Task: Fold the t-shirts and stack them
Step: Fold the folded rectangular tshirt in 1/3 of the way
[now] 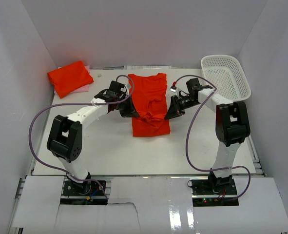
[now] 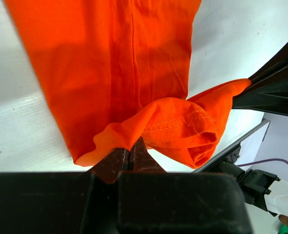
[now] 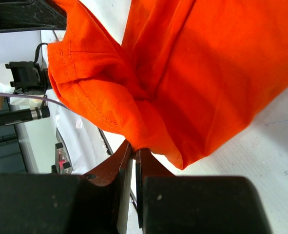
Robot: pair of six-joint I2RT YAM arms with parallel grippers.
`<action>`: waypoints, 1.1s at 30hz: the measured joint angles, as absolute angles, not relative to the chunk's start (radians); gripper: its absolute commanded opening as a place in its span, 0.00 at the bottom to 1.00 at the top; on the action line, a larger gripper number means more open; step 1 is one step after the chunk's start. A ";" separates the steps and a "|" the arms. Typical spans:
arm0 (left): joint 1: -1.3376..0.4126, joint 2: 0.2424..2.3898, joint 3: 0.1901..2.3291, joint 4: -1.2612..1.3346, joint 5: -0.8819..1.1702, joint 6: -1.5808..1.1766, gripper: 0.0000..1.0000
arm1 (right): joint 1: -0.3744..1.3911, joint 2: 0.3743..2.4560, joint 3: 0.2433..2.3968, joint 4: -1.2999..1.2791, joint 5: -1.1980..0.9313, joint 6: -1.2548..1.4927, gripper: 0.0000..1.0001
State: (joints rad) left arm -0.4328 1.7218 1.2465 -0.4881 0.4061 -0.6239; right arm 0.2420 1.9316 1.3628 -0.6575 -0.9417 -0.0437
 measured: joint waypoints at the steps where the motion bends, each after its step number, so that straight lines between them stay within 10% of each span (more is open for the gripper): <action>1: -0.430 1.726 1.251 -0.490 0.405 -0.622 0.00 | 0.241 1.936 1.372 -0.657 -0.942 -0.044 0.08; 33: -0.381 1.901 1.458 -0.525 0.379 -0.553 0.00 | 0.229 2.103 1.596 -0.658 -0.918 -0.034 0.08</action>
State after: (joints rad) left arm -0.3813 1.9007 1.4578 -0.5255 0.3794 -0.5526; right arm 0.2287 2.1025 1.5955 -0.6579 -0.9180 -0.0338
